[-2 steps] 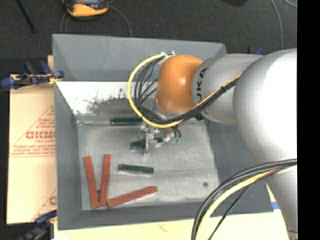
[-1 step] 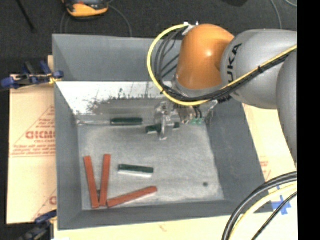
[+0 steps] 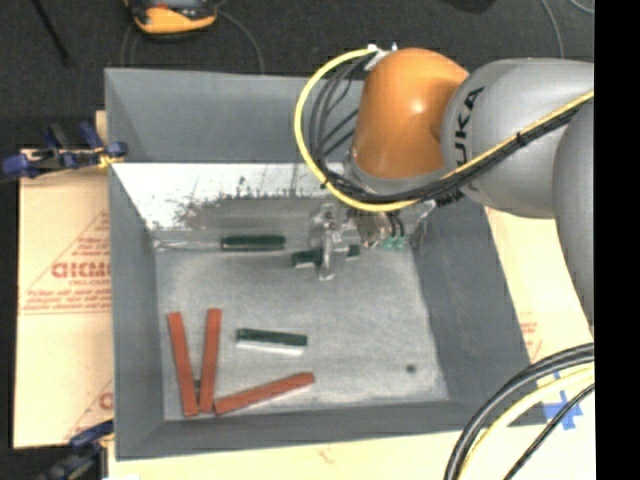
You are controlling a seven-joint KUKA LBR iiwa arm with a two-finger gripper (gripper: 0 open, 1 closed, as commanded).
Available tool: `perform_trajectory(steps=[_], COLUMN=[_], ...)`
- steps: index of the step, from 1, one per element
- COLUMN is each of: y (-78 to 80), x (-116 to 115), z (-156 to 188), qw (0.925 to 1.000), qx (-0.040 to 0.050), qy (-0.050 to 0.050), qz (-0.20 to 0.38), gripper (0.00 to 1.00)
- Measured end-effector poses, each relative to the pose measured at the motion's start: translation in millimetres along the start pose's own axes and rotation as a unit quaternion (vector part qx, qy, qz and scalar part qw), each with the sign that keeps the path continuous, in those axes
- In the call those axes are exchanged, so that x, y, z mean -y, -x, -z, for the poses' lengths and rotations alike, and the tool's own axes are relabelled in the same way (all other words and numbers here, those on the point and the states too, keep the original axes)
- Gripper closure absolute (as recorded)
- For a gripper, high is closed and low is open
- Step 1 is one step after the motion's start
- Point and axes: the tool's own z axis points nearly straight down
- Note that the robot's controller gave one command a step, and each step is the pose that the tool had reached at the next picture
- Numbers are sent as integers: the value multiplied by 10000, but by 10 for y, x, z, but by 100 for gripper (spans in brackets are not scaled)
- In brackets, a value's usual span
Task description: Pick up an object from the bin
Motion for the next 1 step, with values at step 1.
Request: perform_trajectory(steps=[1], y=[153], x=[67], z=[634], qw=[9999], qx=[4], qy=[-2], qz=[107], gripper=[100])
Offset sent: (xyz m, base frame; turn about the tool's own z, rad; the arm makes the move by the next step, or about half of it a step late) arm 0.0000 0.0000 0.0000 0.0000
